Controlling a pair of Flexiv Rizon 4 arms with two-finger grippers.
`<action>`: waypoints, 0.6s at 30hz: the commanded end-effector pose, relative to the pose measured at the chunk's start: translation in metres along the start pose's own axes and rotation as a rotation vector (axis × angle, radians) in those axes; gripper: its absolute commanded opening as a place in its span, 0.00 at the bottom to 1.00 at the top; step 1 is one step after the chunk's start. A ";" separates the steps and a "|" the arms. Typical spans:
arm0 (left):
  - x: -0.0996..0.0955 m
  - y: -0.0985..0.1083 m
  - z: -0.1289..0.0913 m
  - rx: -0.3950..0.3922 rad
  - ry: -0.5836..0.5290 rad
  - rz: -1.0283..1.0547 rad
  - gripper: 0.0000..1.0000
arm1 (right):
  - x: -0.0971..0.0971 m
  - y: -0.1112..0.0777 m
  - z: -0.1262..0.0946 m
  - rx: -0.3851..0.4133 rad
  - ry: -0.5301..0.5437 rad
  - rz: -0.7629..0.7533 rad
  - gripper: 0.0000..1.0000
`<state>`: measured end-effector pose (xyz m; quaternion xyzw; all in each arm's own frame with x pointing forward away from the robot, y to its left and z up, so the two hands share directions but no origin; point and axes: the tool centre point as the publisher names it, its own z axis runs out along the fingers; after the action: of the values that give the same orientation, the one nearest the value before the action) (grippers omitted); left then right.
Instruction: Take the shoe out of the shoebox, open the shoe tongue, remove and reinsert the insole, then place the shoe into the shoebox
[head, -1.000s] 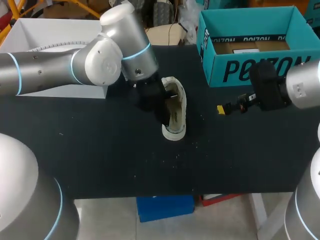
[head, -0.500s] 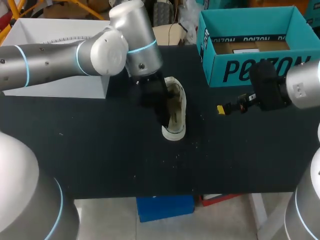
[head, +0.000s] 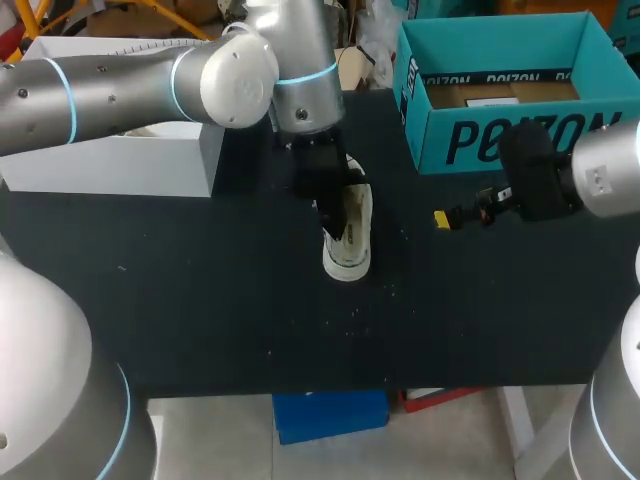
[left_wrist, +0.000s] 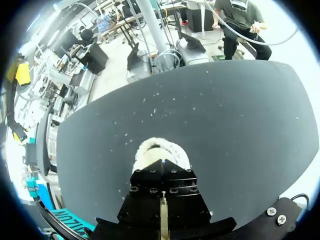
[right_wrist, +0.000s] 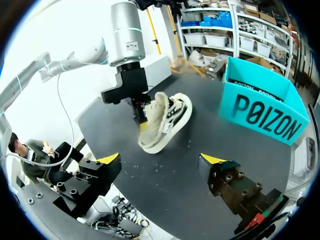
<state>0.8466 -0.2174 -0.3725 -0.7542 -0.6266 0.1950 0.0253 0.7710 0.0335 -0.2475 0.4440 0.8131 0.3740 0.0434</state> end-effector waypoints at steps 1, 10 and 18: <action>-0.003 0.003 0.010 -0.022 0.042 -0.003 0.00 | 0.000 0.001 0.001 0.003 0.000 0.001 1.00; 0.012 0.009 0.029 -0.020 0.052 -0.045 0.00 | 0.000 0.001 0.001 0.003 0.000 0.001 1.00; 0.021 0.013 0.041 -0.004 0.050 -0.071 0.00 | 0.000 0.001 0.001 0.003 0.000 0.001 1.00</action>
<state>0.8456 -0.2073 -0.4118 -0.7360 -0.6531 0.1721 0.0463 0.7709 0.0335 -0.2474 0.4440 0.8131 0.3740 0.0434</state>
